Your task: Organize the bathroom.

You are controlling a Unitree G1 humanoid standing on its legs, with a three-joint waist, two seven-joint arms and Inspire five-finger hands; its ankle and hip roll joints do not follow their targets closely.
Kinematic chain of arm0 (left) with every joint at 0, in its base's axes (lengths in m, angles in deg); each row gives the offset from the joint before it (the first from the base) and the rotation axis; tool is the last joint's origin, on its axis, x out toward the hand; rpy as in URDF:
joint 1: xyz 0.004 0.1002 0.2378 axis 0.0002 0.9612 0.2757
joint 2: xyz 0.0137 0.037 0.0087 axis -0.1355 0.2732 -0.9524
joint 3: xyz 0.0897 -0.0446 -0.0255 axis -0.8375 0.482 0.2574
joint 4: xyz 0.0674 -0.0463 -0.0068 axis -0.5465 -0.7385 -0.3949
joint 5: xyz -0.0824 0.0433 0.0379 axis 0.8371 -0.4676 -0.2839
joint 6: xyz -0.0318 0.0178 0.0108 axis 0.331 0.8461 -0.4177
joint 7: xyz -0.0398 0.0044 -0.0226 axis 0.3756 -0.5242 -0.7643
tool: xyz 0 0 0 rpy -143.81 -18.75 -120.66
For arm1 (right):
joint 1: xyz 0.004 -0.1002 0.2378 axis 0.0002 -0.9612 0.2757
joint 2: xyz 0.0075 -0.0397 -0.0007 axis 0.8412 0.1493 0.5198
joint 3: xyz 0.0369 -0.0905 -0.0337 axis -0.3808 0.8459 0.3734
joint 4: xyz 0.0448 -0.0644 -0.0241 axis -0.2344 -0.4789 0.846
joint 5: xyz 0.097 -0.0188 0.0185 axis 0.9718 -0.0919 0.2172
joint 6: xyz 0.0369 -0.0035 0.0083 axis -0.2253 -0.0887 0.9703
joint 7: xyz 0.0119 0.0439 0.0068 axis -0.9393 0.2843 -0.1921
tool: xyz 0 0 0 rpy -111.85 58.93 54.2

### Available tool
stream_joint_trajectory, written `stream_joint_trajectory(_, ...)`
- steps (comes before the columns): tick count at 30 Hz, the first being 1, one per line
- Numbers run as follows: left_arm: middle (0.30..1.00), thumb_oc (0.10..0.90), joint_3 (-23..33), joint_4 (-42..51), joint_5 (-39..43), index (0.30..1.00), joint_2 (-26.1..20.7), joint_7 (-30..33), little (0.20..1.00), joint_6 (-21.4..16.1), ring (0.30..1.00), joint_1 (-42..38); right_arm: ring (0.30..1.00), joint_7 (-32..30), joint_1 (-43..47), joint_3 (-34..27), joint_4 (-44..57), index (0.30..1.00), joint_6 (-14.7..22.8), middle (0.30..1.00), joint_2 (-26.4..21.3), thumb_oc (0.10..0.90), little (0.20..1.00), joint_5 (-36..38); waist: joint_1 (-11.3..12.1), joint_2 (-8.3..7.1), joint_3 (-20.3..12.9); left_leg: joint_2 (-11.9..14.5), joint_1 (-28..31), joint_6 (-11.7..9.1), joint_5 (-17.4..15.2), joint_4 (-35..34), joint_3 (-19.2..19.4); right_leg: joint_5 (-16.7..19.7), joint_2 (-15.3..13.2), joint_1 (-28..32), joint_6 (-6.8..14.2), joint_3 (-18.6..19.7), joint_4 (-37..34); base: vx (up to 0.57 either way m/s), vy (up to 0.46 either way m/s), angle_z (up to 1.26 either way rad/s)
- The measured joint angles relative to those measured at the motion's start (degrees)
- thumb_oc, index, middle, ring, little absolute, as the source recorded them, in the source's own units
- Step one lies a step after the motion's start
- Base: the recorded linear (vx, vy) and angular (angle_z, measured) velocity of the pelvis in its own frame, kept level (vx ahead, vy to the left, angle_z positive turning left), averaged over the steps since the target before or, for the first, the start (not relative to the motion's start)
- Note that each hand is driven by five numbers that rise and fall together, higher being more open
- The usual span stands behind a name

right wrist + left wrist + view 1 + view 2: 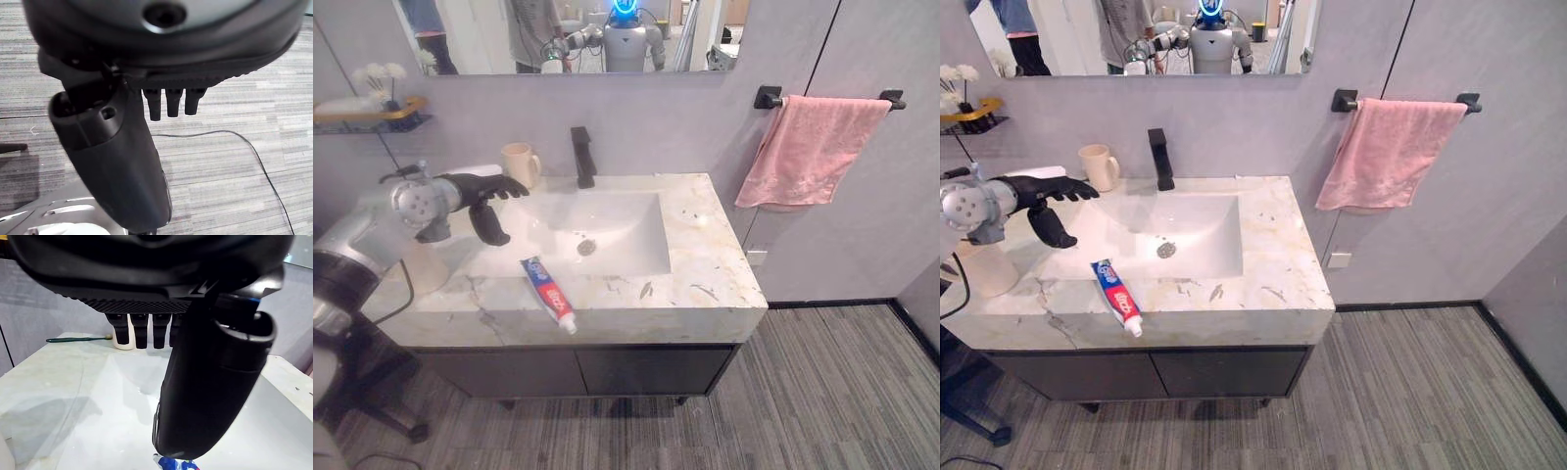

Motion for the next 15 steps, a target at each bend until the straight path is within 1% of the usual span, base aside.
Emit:
stream_joint_trajectory(8, 0.9, 0.8, 0.01, 0.23, -0.03, 0.9, 0.0, -3.55, 0.9, 0.12, 0.9, 0.54, 0.9, -0.07, 0.01, -0.03, -0.02, 0.9, -0.22, 0.9, 0.0, 0.8, 0.9, -0.02, 0.02, 0.25, -0.2, 0.0, 0.01, 0.0, 0.0, 0.0, 0.01, 0.01, 0.01, -0.02, 0.0, -0.06, 0.02, 0.0, 0.0, 0.0)
stream_joint_trajectory(12, 0.9, 0.8, 0.14, 1.61, -0.09, 0.9, 0.01, -4.6, 0.9, 0.17, 0.9, 3.04, 0.9, -0.11, 0.03, -0.11, -0.04, 0.9, -0.46, 0.9, 0.0, 0.8, 0.9, -0.03, 0.15, 0.64, -0.67, -0.01, 0.02, 0.0, 0.0, 0.0, 0.02, 0.01, -0.01, -0.02, 0.0, -0.06, 0.0, 0.0, 0.0, 0.0)
stream_joint_trajectory(15, 0.9, 0.8, 0.19, 2.49, -0.06, 0.9, 0.03, -6.76, 0.9, 0.2, 0.9, 5.71, 0.9, -0.14, 0.03, -0.13, -0.05, 0.9, -0.48, 0.9, 0.0, 0.8, 0.9, -0.04, 0.03, 0.86, -0.83, 0.04, 0.02, 0.0, 0.0, -0.01, 0.03, 0.01, 0.05, -0.06, 0.0, -0.04, -0.02, 0.0, 0.0, 0.0)
